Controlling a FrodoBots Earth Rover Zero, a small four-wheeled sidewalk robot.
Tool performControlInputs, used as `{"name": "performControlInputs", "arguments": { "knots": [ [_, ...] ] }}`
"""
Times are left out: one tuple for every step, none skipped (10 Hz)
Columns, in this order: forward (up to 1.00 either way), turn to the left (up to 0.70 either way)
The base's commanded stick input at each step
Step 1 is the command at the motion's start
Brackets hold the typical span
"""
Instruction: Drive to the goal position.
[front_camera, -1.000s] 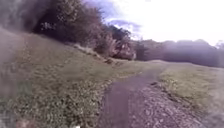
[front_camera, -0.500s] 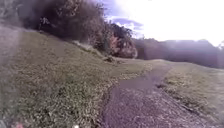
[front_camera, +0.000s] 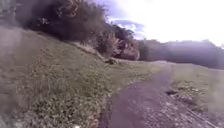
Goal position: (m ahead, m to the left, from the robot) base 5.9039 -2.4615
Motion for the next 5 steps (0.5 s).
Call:
{"name": "performControlInputs", "arguments": {
  "knots": [
    [0.85,0.00],
    [0.85,0.00],
    [0.85,0.00],
    [0.85,-0.02],
    [0.85,-0.26]
  ]
}}
